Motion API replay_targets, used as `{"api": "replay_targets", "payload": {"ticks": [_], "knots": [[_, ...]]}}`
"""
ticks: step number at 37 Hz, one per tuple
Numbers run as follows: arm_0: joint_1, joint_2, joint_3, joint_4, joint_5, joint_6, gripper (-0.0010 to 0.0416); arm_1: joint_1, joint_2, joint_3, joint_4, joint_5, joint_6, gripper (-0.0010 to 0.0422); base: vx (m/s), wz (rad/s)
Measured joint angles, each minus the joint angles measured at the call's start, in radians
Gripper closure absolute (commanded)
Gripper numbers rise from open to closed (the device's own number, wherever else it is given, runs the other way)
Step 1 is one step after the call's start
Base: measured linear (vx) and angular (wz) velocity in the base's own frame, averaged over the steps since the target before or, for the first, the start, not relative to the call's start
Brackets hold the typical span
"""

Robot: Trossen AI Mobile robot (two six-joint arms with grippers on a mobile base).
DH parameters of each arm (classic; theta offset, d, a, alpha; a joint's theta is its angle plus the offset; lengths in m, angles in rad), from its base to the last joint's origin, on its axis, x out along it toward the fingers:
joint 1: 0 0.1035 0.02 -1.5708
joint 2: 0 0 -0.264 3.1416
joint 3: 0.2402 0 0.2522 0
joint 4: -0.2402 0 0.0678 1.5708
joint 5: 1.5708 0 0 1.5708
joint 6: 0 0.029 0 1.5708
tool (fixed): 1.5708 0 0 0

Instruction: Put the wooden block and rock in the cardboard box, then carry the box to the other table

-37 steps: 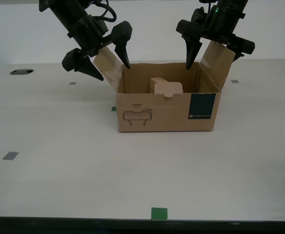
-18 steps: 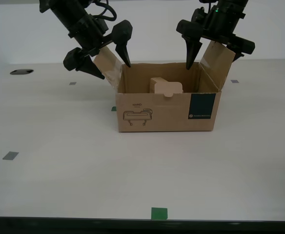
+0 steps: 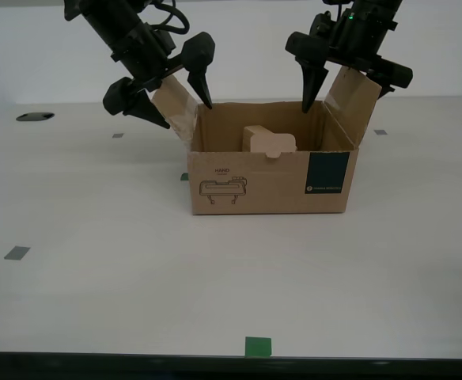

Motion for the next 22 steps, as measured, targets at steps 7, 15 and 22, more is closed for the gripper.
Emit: {"api": "replay_targets", "payload": {"ticks": [7,15,22], "knots": [[0.001,0.0,0.0,0.0,0.0,0.0,0.0121,0.0,0.0,0.0,0.0,0.0,-0.006,0.0067,0.0,0.0],[0.001,0.0,0.0,0.0,0.0,0.0,0.0187,0.0,0.0,0.0,0.0,0.0,-0.033,0.0165,0.0,0.0],[0.0,0.0,0.0,-0.001,0.001,0.0,0.0251,0.0,0.0,0.0,0.001,0.0,-0.038,0.0271,0.0,0.0]]}}
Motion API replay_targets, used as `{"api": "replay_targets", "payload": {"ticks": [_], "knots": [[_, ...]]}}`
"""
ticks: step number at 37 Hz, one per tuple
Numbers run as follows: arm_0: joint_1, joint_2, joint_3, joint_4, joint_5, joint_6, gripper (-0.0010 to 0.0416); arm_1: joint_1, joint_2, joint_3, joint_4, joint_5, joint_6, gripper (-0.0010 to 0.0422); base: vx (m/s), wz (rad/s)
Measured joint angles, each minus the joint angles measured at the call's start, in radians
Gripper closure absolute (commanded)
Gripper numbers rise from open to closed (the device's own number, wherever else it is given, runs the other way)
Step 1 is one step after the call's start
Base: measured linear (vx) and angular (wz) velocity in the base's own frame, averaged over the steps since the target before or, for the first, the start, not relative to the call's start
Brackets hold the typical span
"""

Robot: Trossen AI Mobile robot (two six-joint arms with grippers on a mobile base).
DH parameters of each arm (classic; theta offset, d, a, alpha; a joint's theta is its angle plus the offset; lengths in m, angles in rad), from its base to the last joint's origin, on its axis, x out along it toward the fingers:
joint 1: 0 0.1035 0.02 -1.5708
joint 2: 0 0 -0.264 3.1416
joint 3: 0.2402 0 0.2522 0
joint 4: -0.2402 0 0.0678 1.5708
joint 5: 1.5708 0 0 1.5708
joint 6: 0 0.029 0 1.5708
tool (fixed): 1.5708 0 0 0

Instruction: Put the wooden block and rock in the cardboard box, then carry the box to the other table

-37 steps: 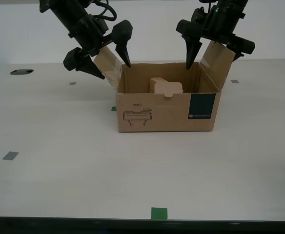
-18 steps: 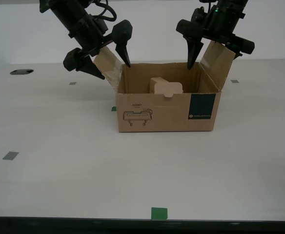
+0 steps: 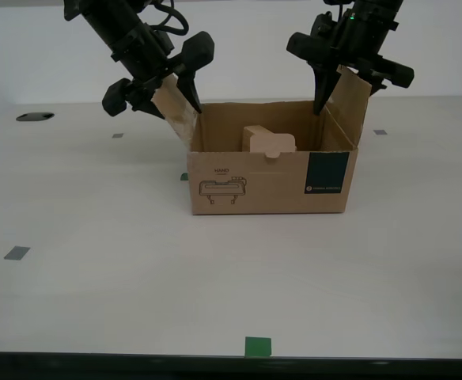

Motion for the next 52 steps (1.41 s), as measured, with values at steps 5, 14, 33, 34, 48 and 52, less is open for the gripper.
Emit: {"api": "replay_targets", "payload": {"ticks": [5,14,33,34,48,52], "knots": [[0.0,0.0,0.0,0.0,0.003,0.0,0.0317,0.0,0.0,0.0,0.003,0.0,0.0,0.0358,0.0,0.0],[-0.001,0.0,0.0,-0.002,0.011,0.001,0.0401,0.0,-0.002,0.0,0.006,0.0,0.003,0.0416,0.0,0.0],[-0.001,0.0,0.0,-0.002,0.013,0.001,0.0406,0.0,-0.002,0.0,0.011,0.0,0.016,0.041,0.0,0.0],[-0.001,0.0,0.0,-0.002,0.013,0.001,0.0406,0.0,-0.002,0.0,0.011,-0.002,0.016,0.041,0.0,0.0],[-0.001,0.0,0.0,-0.004,0.013,-0.004,0.0406,0.0,-0.002,-0.001,0.016,-0.001,0.051,0.0413,0.0,0.0],[-0.001,0.0,0.0,-0.004,0.013,-0.003,0.0406,0.0,-0.001,-0.001,0.016,-0.001,0.051,0.0414,0.0,0.0]]}}
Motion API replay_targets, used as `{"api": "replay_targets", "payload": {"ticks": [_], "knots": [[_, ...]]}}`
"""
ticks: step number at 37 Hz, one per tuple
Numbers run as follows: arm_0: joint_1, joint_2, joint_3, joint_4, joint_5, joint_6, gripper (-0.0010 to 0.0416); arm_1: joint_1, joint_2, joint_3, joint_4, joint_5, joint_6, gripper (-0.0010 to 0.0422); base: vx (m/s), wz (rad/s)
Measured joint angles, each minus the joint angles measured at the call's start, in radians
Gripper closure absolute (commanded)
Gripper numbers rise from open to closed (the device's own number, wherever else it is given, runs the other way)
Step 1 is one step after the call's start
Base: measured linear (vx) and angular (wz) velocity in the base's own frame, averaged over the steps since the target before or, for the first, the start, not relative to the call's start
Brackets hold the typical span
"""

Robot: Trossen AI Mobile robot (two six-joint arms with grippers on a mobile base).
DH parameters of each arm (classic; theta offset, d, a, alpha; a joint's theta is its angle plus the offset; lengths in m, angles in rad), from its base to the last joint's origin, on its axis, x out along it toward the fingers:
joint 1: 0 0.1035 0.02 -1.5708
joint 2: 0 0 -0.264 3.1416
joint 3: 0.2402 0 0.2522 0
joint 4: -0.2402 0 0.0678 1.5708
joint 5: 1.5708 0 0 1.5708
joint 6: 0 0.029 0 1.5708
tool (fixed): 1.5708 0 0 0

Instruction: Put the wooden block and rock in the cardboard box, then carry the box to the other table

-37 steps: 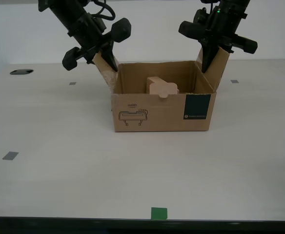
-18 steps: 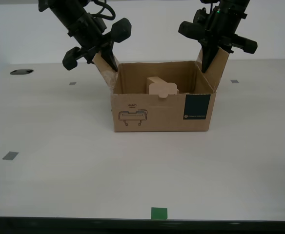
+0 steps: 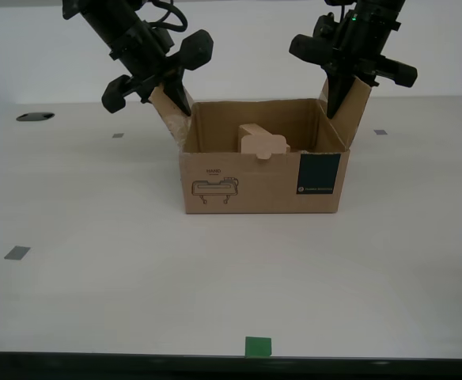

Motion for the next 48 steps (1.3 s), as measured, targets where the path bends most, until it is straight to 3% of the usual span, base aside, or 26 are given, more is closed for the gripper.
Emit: {"api": "replay_targets", "payload": {"ticks": [18,48], "knots": [[0.0,-0.005,0.01,-0.003,0.0,0.013,0.0406,0.0,-0.01,0.02,0.0,-0.004,-0.021,0.0414,0.0,0.0],[0.0,-0.182,0.008,-0.037,0.0,0.023,0.0406,-0.012,-0.169,0.018,-0.072,-0.004,-0.021,0.0413,0.0,0.0]]}}
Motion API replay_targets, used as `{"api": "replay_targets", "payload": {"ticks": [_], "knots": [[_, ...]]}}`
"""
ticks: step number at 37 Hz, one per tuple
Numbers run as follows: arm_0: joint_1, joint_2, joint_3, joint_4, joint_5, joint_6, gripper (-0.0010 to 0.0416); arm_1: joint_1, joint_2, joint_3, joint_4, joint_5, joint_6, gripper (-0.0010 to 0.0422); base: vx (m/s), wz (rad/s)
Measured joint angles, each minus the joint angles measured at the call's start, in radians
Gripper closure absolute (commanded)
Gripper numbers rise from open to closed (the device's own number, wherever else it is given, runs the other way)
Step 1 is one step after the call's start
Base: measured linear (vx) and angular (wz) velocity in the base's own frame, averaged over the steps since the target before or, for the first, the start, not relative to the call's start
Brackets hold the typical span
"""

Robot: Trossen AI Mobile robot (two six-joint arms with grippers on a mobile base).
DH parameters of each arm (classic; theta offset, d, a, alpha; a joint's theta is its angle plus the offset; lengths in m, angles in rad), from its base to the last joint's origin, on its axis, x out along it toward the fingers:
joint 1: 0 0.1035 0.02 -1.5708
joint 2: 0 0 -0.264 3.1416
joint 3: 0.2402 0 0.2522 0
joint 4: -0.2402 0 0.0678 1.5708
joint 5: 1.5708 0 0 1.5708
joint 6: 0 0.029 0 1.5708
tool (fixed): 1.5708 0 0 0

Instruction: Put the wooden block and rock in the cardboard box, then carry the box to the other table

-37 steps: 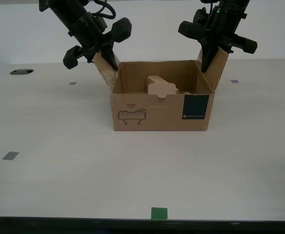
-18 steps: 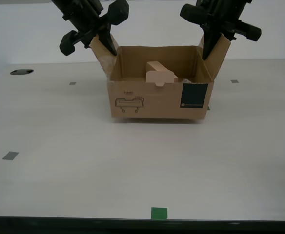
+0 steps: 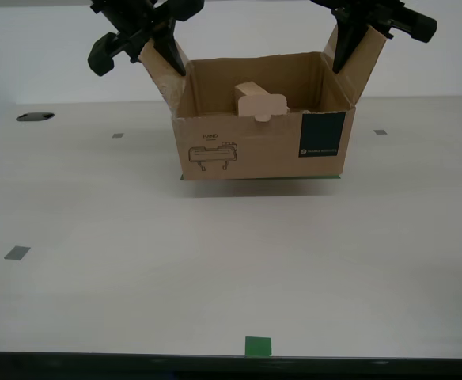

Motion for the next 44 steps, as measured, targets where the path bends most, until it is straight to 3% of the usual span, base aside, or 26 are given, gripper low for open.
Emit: {"api": "replay_targets", "payload": {"ticks": [14,32,44], "knots": [[0.0,-0.014,0.0,-0.039,0.0,-0.006,0.0406,-0.023,-0.033,-0.001,-0.021,-0.001,-0.015,0.0413,-0.027,0.0],[0.0,-0.03,0.0,-0.048,0.001,-0.031,0.0406,-0.032,-0.034,-0.001,-0.021,-0.004,-0.05,0.0413,-0.105,-0.008],[0.0,-0.03,0.0,-0.051,0.001,-0.029,0.0406,-0.033,-0.034,-0.001,-0.021,-0.004,-0.033,0.0413,-0.101,0.053]]}}
